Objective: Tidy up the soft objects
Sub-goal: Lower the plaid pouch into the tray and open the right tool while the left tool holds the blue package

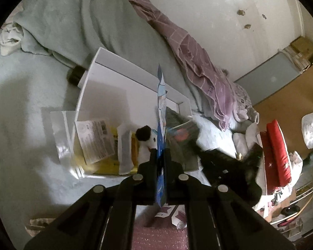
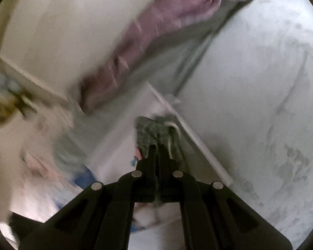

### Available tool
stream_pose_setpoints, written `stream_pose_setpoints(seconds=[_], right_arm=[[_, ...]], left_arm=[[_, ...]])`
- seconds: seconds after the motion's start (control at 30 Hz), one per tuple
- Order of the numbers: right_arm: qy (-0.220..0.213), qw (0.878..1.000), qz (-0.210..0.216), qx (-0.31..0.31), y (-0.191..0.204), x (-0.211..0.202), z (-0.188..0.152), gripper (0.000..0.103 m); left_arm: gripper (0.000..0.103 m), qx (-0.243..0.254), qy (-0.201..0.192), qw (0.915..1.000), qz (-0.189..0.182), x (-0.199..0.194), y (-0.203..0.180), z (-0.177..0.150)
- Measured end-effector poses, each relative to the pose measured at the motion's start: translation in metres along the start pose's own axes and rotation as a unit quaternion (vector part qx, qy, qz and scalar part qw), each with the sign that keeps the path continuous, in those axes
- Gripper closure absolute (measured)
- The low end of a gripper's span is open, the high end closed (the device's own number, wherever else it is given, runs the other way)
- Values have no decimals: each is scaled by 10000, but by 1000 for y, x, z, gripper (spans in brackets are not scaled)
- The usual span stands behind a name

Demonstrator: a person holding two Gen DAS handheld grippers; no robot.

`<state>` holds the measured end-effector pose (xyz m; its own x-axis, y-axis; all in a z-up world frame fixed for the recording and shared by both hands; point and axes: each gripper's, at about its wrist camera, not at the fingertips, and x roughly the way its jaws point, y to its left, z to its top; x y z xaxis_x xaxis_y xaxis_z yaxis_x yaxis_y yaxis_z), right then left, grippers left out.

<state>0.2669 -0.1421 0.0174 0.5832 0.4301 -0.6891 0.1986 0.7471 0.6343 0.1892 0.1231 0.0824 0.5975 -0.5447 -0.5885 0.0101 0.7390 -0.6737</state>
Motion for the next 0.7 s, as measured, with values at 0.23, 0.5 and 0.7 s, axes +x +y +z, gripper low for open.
stream_pose_setpoints(seconds=[0.23,0.5,0.7], right_arm=[[1351,9896,64,-499,27,15,-14,92],[640,9948,-287,-740,35,-6,-4,69],[-154,9866,-723,-1454,48,-21,2,64]], left_arm=[[100,-145,111,9998,51,5,8,2],[100,-58,150,9998,72,6,3,2],[100,-67,122,9999,31,5,6,2]])
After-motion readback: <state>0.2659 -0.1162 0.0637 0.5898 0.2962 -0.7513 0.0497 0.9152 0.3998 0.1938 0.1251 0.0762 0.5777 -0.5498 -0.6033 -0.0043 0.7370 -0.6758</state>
